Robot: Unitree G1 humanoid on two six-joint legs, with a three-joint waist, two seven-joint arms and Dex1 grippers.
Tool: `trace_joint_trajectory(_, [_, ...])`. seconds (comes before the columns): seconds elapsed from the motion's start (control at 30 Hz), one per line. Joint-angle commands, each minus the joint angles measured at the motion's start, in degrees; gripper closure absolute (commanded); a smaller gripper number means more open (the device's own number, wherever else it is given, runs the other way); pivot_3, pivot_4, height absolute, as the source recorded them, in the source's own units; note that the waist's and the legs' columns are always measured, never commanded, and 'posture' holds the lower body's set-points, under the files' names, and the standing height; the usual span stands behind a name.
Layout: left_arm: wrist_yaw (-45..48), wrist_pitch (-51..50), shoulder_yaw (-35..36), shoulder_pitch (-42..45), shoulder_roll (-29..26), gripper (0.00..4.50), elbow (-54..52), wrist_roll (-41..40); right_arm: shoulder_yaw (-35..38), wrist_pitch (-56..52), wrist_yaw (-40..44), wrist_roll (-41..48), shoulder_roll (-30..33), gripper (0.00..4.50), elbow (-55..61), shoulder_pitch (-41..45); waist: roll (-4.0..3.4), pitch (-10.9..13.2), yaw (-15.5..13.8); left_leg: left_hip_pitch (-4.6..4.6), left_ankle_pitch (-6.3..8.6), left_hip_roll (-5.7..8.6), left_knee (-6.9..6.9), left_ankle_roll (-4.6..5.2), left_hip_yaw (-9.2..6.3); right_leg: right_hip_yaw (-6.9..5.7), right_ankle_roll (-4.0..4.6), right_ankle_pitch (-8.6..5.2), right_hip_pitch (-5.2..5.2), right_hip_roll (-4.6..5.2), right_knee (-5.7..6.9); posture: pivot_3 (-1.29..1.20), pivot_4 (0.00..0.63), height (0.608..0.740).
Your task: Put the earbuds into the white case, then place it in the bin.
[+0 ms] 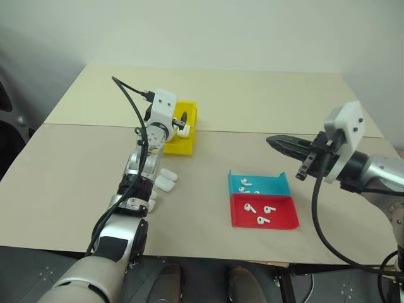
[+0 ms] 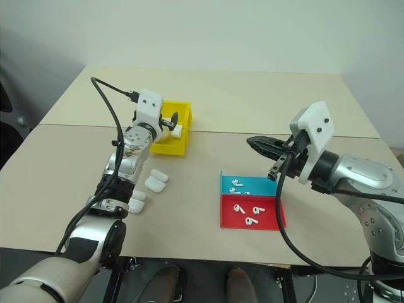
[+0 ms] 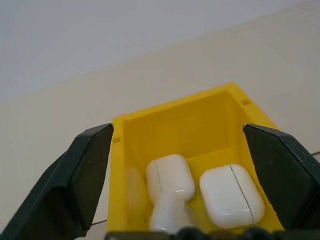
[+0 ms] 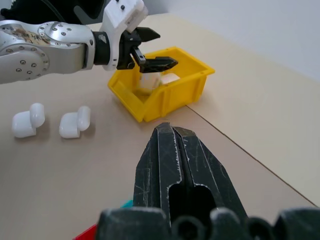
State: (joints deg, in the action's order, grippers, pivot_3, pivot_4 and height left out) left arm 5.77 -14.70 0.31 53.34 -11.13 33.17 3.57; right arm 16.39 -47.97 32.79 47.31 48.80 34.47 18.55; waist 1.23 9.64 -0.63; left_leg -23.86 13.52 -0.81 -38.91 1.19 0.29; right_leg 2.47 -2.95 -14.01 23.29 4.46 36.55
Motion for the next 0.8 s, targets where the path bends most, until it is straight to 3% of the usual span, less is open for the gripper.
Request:
trace_joint_trajectory(0.03, [4.7,2.0,1.8,-0.9,-0.9,0.06,-7.8,-4.0,1.5,0.3,0.4,-0.9,1.9,4.5,2.3,-1.7,0.0,0.0,0.0,0.0,0.0,0.0,0.0,0.0,0.0,0.0,0.0,0.0,0.0,0.0,0.02,0.0,0.15,0.74])
trace_joint_trajectory(0.17, [23.4,-4.0,7.7,-9.3,-4.2,0.06,-23.9,-22.1,4.5,4.9,6.9,-5.1,5.8,4.5,2.3,-9.8,-0.01,0.0,0.3,0.01,0.0,-0.07,0.07,-0.01,0.02,0.01,0.01,-0.01,0.0,-0.01,0.01,0.0,0.15,0.74])
trace_joint_trajectory(0.4, [46.9,-10.6,12.1,-28.9,-24.3,0.06,-43.6,-35.9,11.9,22.8,22.0,-19.0,11.4,4.5,-6.4,-24.7,-0.03,0.0,1.3,0.28,-0.01,-0.09,0.09,-0.03,0.1,0.08,0.03,-0.02,-0.17,-0.01,0.01,0.0,0.15,0.74])
trace_joint_trajectory(0.5, [54.4,-11.8,15.4,-34.4,-32.6,0.06,-45.3,-38.5,16.8,32.6,30.0,-21.4,11.4,4.5,-9.6,-28.6,-0.01,0.0,1.3,0.54,-0.11,-0.13,0.06,-0.17,0.41,0.06,0.07,-0.03,-0.34,-0.04,0.06,0.0,0.15,0.74])
trace_joint_trajectory(0.67, [64.0,-11.6,20.9,-43.4,-42.7,0.06,-49.1,-41.0,23.1,39.4,39.5,-20.6,11.7,4.5,-13.9,-31.1,0.0,0.0,1.3,1.05,-0.14,-0.29,0.13,-0.24,0.64,0.04,-0.05,-0.47,-0.83,-0.06,0.03,0.0,0.15,0.74])
trace_joint_trajectory(0.8, [63.7,-12.9,23.1,-47.1,-44.4,0.06,-52.2,-42.7,23.3,41.2,42.5,-21.0,12.9,4.5,-16.9,-30.0,0.0,0.0,1.4,1.04,-0.13,-0.53,0.22,-0.25,0.74,0.07,0.04,-0.39,-0.82,-0.04,-0.1,0.0,0.15,0.74])
